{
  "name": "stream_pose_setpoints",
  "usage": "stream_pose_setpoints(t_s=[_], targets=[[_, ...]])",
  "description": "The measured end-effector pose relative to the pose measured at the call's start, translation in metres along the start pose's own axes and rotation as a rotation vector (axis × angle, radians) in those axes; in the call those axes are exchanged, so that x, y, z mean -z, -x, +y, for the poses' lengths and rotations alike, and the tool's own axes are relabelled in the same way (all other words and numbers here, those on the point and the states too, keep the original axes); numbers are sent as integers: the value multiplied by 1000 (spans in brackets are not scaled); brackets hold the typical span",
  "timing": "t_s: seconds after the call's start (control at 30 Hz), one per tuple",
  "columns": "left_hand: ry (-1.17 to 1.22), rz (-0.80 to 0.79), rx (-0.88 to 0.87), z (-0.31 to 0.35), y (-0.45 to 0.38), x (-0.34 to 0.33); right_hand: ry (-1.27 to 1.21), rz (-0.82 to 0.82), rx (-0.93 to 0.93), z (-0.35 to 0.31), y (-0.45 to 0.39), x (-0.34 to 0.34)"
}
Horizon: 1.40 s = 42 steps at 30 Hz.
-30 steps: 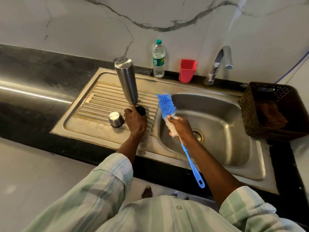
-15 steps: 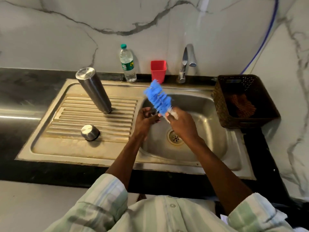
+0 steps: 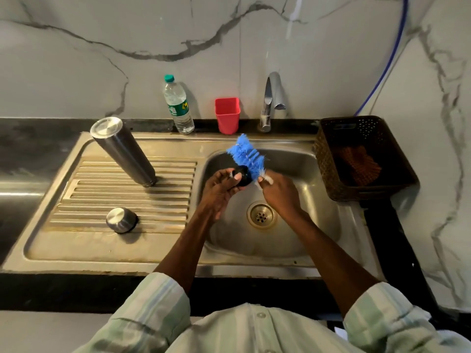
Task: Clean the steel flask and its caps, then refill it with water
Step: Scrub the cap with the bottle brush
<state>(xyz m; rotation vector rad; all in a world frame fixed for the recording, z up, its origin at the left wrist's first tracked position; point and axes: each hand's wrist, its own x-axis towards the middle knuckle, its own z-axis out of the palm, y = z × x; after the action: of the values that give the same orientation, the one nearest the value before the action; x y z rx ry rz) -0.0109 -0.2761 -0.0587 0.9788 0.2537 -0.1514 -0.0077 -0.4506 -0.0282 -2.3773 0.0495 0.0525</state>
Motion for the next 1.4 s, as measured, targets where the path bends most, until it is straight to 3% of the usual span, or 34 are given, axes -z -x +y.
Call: stream_pose_setpoints(t_s=[0.13,0.3,0.43,0.57,0.73,0.83,1.03,1.1,1.2,1.27,1.4], targets=[[94,81,11,5,-6,-4,30,23,121,-10,14,-15],[75,22,25,5,-5,-10,-76,53,-34,-5,-6,-11],[110,97,10,10,-8,-9,48,52,143,-15,11,-20],[8,30,21,5,-5,-11,-78,45,-38,-8,-8,-14],[103,159,-9,9,-7,-9,13,1,117,-14,15,-24],[114,141,10,6,-7,-9,-87,18,-11,-9,3,-18],[132,185,-11,9,-8,-13,-125,-60,5,-20,-1,-19],[84,154,-17,11,-8,-16,-274,-102,-134,-18,-12,-9],[83,202,-14,18,-9,-17,-870,-384,-421,-16,-14,6],[82,257,-11,20,-13,-14,-1066,-490,-467,-15,-12,14],[91,260,-4,22,-15,-15,-1276,-395,-473,-7,-9,16]])
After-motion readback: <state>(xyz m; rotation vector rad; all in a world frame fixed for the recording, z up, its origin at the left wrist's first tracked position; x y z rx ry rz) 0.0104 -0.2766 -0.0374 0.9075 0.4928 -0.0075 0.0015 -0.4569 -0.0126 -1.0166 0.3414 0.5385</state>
